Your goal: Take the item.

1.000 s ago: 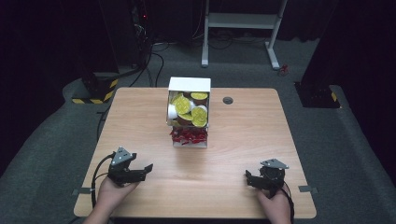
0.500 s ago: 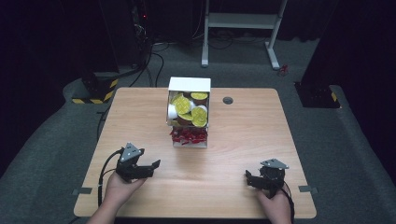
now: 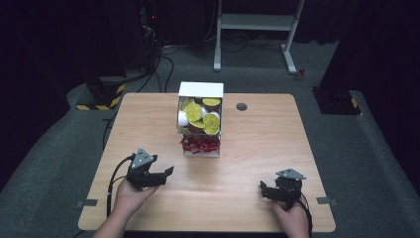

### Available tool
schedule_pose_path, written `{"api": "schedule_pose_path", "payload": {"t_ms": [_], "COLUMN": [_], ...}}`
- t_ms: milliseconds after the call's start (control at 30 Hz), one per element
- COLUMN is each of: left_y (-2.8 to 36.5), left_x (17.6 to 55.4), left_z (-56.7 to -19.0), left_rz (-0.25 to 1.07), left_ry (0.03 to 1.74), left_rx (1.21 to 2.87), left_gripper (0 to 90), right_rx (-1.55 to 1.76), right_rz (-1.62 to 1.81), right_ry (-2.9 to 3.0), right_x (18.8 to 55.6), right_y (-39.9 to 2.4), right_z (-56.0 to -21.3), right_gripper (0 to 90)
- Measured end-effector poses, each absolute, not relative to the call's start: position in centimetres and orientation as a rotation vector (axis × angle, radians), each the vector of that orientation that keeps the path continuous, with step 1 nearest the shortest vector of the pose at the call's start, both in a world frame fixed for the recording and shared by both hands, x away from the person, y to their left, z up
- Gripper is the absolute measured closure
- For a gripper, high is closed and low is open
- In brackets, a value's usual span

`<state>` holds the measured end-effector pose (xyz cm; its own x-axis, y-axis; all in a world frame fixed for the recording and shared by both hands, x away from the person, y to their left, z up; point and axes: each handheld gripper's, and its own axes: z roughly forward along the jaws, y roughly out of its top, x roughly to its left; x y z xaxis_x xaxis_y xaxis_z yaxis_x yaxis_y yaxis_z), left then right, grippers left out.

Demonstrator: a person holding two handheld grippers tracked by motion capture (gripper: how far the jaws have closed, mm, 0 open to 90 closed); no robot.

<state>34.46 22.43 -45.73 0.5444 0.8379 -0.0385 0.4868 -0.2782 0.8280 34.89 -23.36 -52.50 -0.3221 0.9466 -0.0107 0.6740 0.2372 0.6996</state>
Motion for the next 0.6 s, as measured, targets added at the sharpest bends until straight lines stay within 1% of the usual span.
{"api": "schedule_pose_path", "payload": {"t_ms": [400,600], "left_y": [21.2,20.6], "left_x": [35.3,35.7], "left_z": [-44.9,-44.6], "left_rz": [0.553,0.558], "left_ry": [1.049,1.036], "left_rx": [1.942,1.947], "left_gripper": [24.5,23.6], "right_rx": [1.484,1.480], "right_rz": [0.840,0.842], "right_ry": [2.082,2.086], "right_x": [34.9,34.9], "right_y": [-23.4,-23.4], "right_z": [-52.5,-52.5], "right_gripper": [8.5,8.5]}}
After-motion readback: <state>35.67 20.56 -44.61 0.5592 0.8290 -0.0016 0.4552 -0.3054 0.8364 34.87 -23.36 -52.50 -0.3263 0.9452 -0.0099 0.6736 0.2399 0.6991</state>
